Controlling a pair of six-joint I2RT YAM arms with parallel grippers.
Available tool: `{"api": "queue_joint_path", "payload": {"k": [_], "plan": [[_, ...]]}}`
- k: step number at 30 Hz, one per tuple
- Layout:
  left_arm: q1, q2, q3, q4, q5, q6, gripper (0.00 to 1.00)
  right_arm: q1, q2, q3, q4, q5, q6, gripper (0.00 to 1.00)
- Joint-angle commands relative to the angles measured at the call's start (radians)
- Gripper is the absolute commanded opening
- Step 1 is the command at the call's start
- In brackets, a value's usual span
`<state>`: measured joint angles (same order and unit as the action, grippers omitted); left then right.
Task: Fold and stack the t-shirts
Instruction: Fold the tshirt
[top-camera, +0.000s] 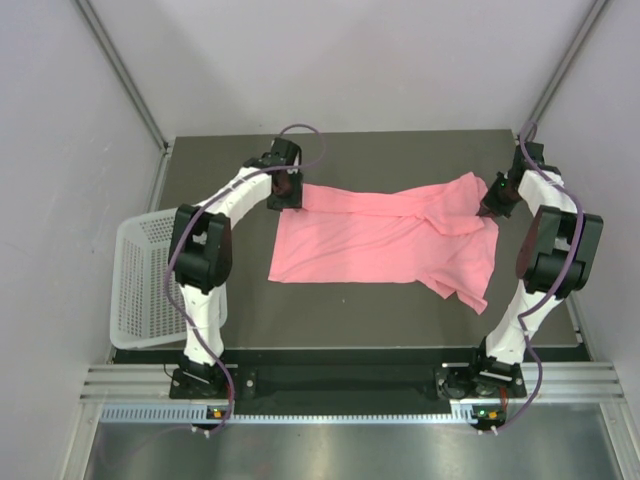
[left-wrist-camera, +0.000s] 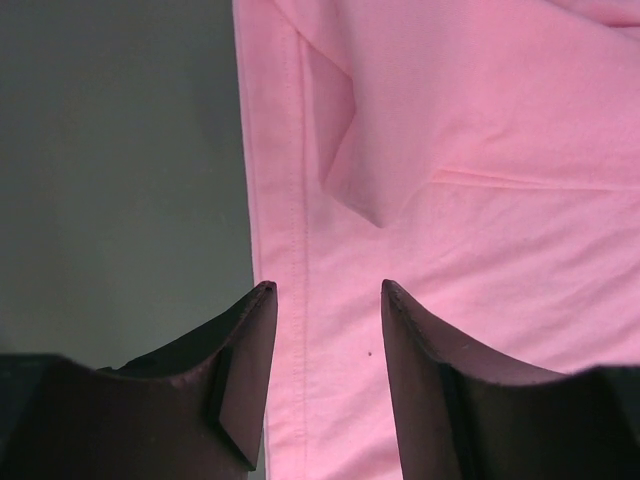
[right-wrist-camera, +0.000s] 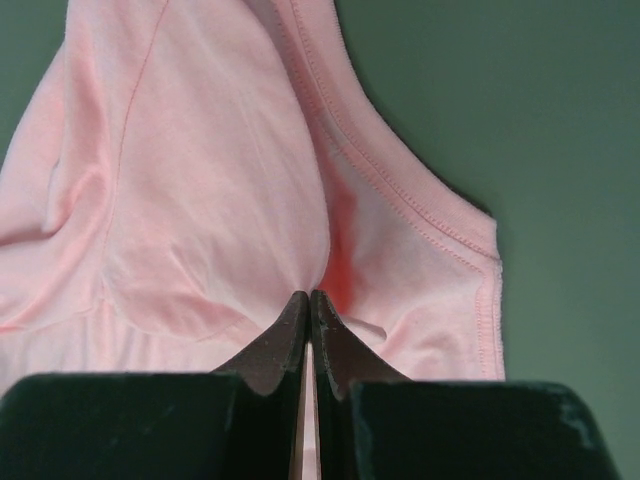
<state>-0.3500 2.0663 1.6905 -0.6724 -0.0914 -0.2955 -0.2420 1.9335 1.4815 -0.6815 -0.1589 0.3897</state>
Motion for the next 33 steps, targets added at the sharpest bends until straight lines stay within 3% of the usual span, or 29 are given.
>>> {"api": "queue_joint_path", "payload": {"k": [1,11,20,33], "plan": [[-0.001,0.040,0.044,0.042,-0.027,0.019,0.51,0.013,-0.067,0.036,-0.004,-0.013,0.005,0.00],[-0.003,0.141,0.132,0.068,-0.018,0.010,0.50,0.013,-0.061,0.029,-0.006,-0.021,-0.003,0.00],[-0.003,0.199,0.209,0.082,-0.033,0.013,0.44,0.013,-0.056,0.019,-0.004,-0.019,-0.012,0.00],[-0.003,0.192,0.222,0.040,-0.114,0.019,0.08,0.013,-0.042,0.048,-0.006,0.004,0.015,0.00]]}}
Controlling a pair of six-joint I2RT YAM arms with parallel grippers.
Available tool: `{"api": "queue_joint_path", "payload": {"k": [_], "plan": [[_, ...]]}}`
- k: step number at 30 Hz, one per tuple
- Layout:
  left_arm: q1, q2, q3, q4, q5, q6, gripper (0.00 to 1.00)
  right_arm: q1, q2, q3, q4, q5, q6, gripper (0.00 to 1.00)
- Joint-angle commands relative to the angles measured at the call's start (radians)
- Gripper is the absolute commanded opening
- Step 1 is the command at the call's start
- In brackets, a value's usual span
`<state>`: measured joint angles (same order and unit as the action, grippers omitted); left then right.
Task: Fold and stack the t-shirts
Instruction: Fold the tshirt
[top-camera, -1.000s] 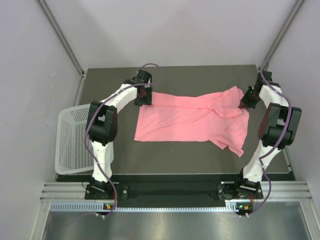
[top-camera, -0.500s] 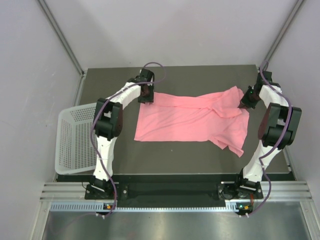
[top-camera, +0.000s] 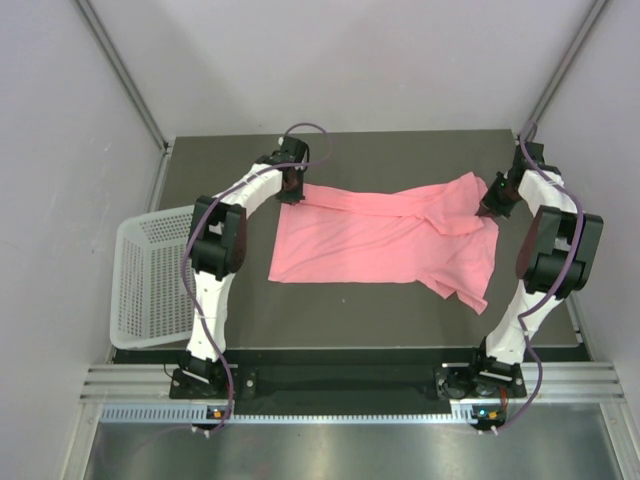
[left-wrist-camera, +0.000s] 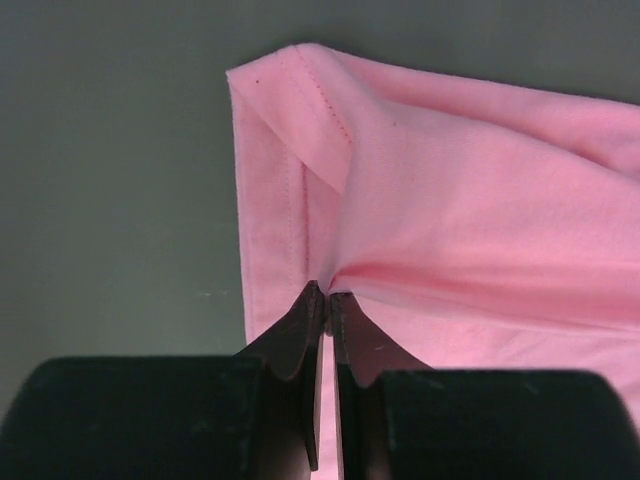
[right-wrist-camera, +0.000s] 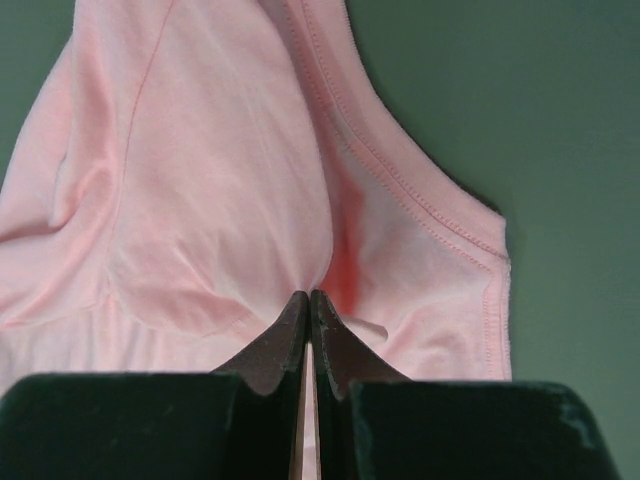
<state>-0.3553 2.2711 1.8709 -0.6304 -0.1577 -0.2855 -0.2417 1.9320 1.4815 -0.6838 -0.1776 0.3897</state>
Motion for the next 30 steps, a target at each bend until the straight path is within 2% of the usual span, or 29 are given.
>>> {"api": "queue_joint_path", "payload": {"k": [1,5,12,20,30], "plan": [[0.003,-0.019,0.043,-0.006,-0.055,0.012,0.07,0.012,-0.045,0.048,-0.002,0.032,0.020,0.00],[0.001,-0.038,0.053,-0.017,-0.115,0.038,0.01,0.005,-0.061,0.066,0.024,0.044,0.073,0.00],[0.001,-0.056,0.108,-0.017,-0.215,0.103,0.00,0.001,-0.048,0.163,0.039,0.021,0.153,0.00],[0.001,-0.056,0.108,0.070,-0.308,0.178,0.00,-0.008,-0.016,0.217,0.119,-0.051,0.225,0.00],[0.003,-0.025,0.154,0.185,-0.364,0.269,0.00,-0.022,0.059,0.318,0.133,-0.105,0.258,0.00]]}}
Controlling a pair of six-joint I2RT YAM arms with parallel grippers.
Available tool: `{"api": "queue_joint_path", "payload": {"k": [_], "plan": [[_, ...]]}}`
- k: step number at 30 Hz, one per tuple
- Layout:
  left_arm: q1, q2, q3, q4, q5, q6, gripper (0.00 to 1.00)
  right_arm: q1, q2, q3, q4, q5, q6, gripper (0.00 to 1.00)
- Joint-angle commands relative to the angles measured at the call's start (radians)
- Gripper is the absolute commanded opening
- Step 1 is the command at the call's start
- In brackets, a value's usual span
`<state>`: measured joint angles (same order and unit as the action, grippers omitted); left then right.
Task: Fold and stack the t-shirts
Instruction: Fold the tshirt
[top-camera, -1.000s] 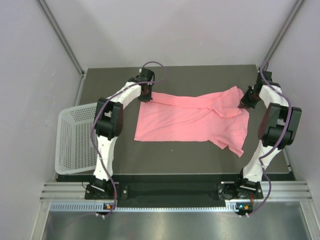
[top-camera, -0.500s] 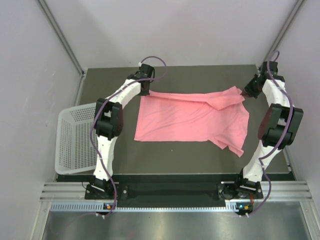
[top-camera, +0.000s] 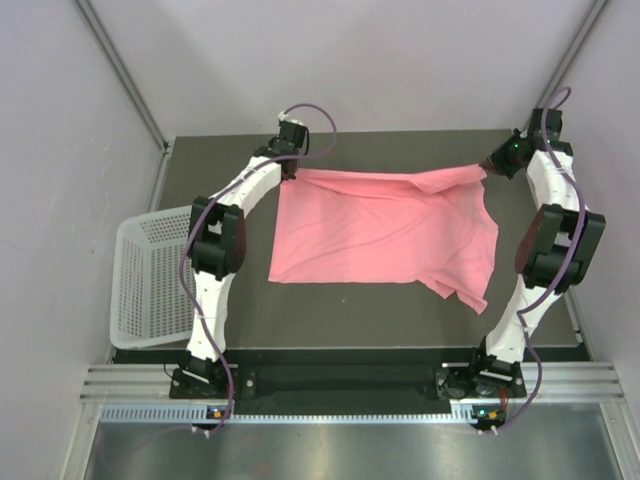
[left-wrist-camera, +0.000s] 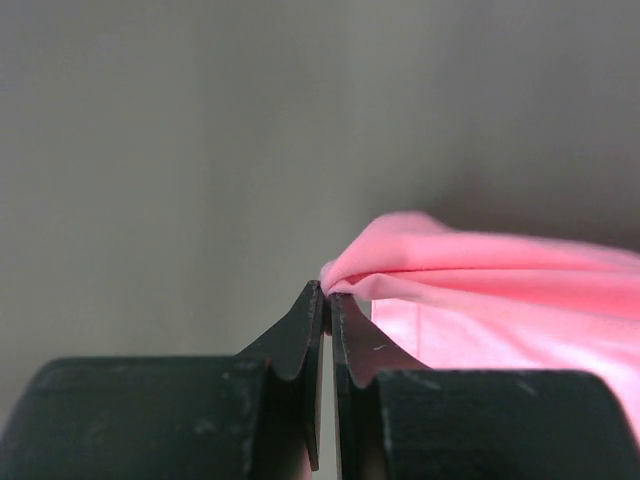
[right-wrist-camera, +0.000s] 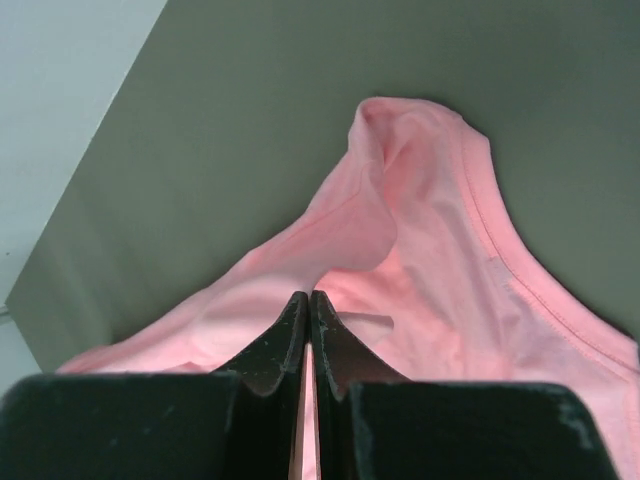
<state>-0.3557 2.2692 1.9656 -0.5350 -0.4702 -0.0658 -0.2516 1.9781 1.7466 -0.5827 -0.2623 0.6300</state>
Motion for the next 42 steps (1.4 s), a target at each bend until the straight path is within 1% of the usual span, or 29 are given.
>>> {"api": "queue_joint_path", "payload": {"k": [1,3,7,11,15,19,23,25,28,35,42], "plan": [[0.003,-0.019,0.062,0.110,-0.056,0.057,0.00,-0.014,0.018,0.059,0.037,-0.023,0.014,0.00],[0.003,-0.016,0.070,0.134,-0.068,0.057,0.00,-0.020,0.021,0.060,0.044,-0.031,0.014,0.00],[0.001,-0.010,0.070,0.219,-0.077,0.142,0.00,-0.029,0.031,0.067,0.070,-0.052,0.025,0.00],[0.001,0.015,0.090,0.244,-0.090,0.207,0.00,-0.038,0.053,0.093,0.081,-0.077,0.048,0.00],[0.001,0.035,0.085,0.241,-0.097,0.247,0.00,-0.051,0.076,0.114,0.086,-0.097,0.068,0.00],[-0.006,0.038,0.067,0.230,-0.070,0.276,0.00,-0.058,0.096,0.125,0.107,-0.126,0.086,0.00],[-0.022,0.029,0.041,0.225,-0.073,0.279,0.00,-0.061,0.108,0.148,0.078,-0.137,0.086,0.00],[-0.025,0.016,0.032,0.202,-0.062,0.256,0.00,-0.063,0.097,0.148,0.055,-0.135,0.086,0.00],[-0.028,-0.013,-0.010,0.191,-0.047,0.238,0.00,-0.066,0.076,0.137,0.021,-0.121,0.065,0.00],[-0.028,-0.094,-0.192,0.236,-0.050,0.236,0.00,-0.072,0.031,0.079,-0.092,-0.045,-0.028,0.00],[-0.028,-0.122,-0.260,0.228,-0.028,0.222,0.00,-0.074,-0.001,0.015,-0.143,0.057,-0.105,0.00]]}}
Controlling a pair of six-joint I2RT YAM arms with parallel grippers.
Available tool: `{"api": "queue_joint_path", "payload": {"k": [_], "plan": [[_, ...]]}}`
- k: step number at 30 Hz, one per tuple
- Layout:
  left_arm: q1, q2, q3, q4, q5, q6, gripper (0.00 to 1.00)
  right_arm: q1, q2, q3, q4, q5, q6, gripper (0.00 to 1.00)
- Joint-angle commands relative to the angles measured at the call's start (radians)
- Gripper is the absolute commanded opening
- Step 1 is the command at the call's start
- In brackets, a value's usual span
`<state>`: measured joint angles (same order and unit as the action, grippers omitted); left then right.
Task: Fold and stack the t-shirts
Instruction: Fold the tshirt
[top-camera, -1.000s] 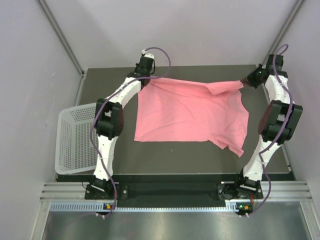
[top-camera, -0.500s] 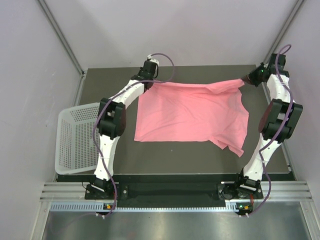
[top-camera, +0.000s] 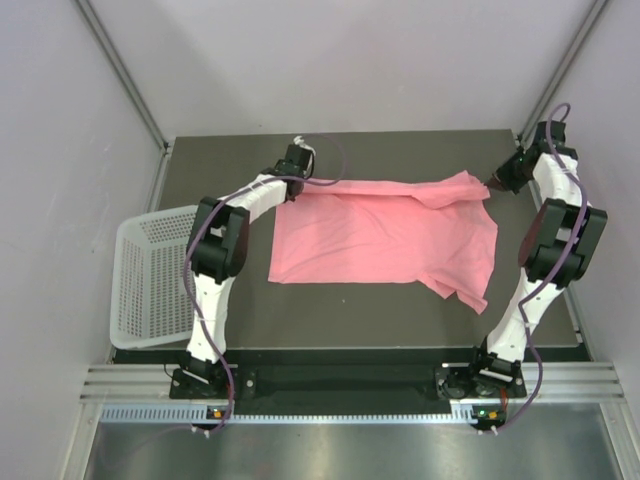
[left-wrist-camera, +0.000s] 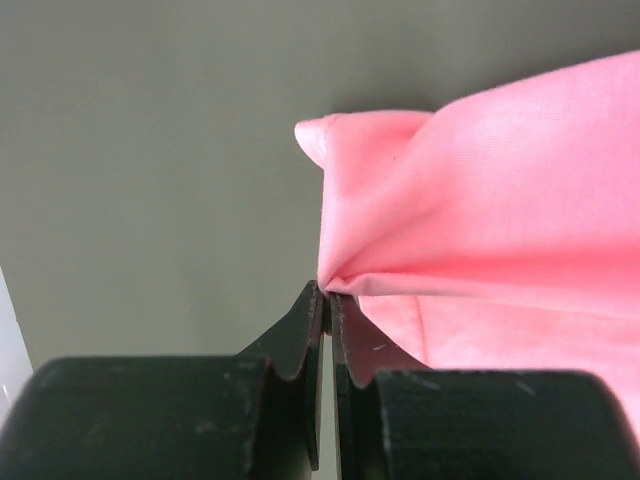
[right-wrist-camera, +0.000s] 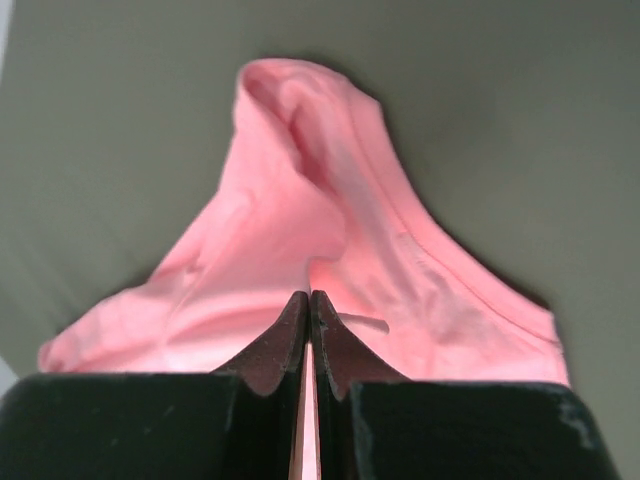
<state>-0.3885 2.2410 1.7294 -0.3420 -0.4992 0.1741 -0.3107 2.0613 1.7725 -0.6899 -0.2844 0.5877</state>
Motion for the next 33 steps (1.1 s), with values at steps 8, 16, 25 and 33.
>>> {"api": "queue_joint_path", "payload": {"k": [8,16,25,33], "plan": [[0.005,-0.092,-0.037,0.006,0.002,-0.038,0.00,-0.015,-0.064,-0.015,-0.083,0.108,-0.106,0.00],[0.005,-0.093,-0.048,-0.015,0.042,-0.051,0.00,-0.015,-0.046,-0.053,-0.054,0.133,-0.131,0.00],[0.014,-0.107,-0.042,-0.049,0.094,-0.091,0.35,-0.013,-0.004,-0.035,-0.054,0.140,-0.153,0.05],[0.079,-0.290,-0.114,0.060,0.240,-0.172,0.57,0.007,0.007,0.062,-0.031,0.177,-0.233,0.33]]}}
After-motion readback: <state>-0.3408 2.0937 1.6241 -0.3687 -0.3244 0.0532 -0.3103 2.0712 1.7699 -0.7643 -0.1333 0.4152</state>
